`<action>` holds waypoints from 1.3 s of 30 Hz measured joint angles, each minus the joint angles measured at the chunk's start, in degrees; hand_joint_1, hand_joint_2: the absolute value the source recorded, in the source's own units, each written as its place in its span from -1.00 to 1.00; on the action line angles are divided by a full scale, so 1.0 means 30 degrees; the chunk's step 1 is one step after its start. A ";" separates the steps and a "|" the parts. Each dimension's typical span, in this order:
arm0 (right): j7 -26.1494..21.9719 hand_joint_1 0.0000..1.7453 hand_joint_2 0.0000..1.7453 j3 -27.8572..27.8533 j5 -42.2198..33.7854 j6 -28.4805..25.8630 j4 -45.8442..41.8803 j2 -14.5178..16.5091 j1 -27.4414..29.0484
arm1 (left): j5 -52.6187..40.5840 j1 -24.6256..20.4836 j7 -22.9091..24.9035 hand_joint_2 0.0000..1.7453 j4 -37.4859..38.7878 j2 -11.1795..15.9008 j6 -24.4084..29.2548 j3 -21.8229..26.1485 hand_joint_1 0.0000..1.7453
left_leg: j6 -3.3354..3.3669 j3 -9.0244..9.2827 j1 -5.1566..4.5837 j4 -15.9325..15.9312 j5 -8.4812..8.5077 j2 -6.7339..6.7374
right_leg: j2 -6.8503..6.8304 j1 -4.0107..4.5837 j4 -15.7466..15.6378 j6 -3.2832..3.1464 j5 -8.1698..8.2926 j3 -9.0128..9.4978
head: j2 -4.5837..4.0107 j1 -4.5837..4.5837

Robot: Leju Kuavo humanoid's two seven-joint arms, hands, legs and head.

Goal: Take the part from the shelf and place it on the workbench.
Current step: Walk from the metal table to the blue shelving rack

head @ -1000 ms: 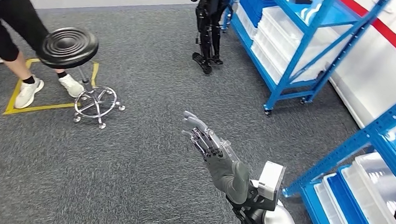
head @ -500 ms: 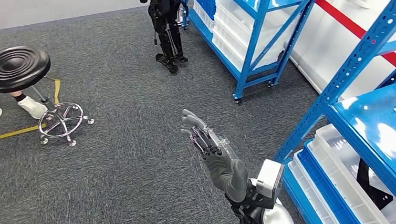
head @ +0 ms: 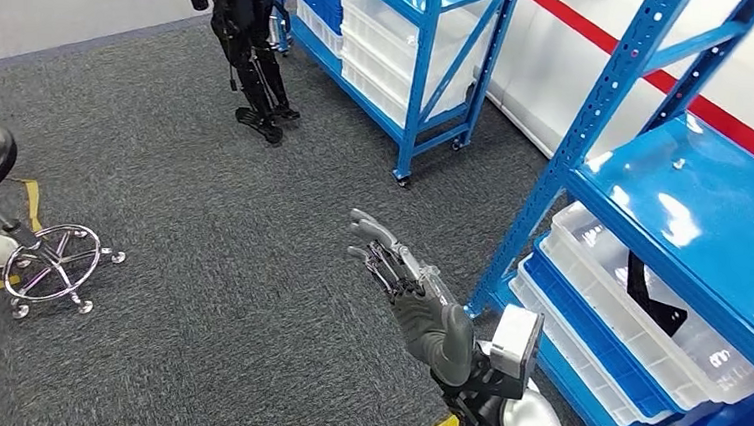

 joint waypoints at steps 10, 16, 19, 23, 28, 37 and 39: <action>-0.0075 -1.00 -1.00 -0.0117 0.0002 0.0000 -0.0018 -0.0055 0.0089 | -0.0127 -0.0082 0.0169 -1.00 -0.0022 0.0084 -0.0024 -0.0149 -1.00 | -0.0813 0.0617 -0.0062 0.0059 -0.0674 0.1723 | -0.1159 0.0022 -0.4989 -0.0071 0.1826 0.2942 | 0.0000 -0.0035; -0.0102 -1.00 -1.00 -0.0082 0.0000 0.0000 -0.0009 0.0051 -0.0019 | -0.0118 0.0038 0.0173 -1.00 -0.0036 0.0075 -0.0035 -0.0275 -1.00 | -0.0957 -0.2091 0.0059 0.5259 -0.2924 -0.0634 | 0.0451 -0.0066 -0.5034 -0.0600 0.1843 0.3001 | 0.0000 -0.0193; -0.0104 -1.00 -1.00 -0.0069 0.0000 0.0000 0.0007 0.0057 -0.0013 | -0.0113 0.0054 0.0171 -1.00 -0.0036 0.0084 -0.0036 -0.0281 -1.00 | -0.0883 -0.1278 0.0149 0.2818 -0.1030 -0.1048 | 0.1246 -0.0067 -0.4985 -0.0577 0.1835 0.3082 | 0.0000 -0.0199; -0.0096 -1.00 -1.00 -0.0058 0.0000 0.0000 0.0005 0.0073 -0.0048 | -0.0118 0.0029 0.0170 -1.00 -0.0036 0.0078 -0.0080 -0.0288 -1.00 | -0.0757 -0.0219 0.0155 0.0299 -0.0271 -0.2063 | 0.2058 0.0030 -0.4980 -0.0188 0.1919 0.2888 | 0.0000 -0.0172; -0.0100 -1.00 -1.00 -0.0082 0.0002 0.0002 0.0002 0.0062 -0.0099 | -0.0120 -0.0004 0.0173 -1.00 -0.0040 0.0064 -0.0082 -0.0288 -1.00 | -0.0105 0.0123 0.0072 -0.0074 0.0001 -0.0840 | 0.0517 0.0065 -0.2871 0.0040 0.0994 0.1594 | 0.0000 -0.0066; -0.0106 -1.00 -1.00 -0.0080 -0.0027 0.0016 0.0058 0.0026 -0.0087 | -0.0133 -0.0009 0.0279 -1.00 -0.0036 0.0035 -0.0082 -0.0295 -1.00 | -0.0367 0.0450 -0.0184 -0.0055 -0.0390 0.1214 | -0.1683 0.0153 -0.4907 0.0326 0.1795 0.2863 | 0.0000 -0.0011; -0.0109 -1.00 -1.00 -0.0084 -0.0049 0.0025 0.0058 0.0022 -0.0093 | -0.0146 -0.0035 0.0279 -1.00 -0.0042 0.0031 -0.0084 -0.0295 -1.00 | -0.0556 0.0623 -0.0227 -0.0115 -0.0496 0.1610 | -0.1434 0.0239 -0.5053 0.0063 0.1855 0.2932 | 0.0000 -0.0024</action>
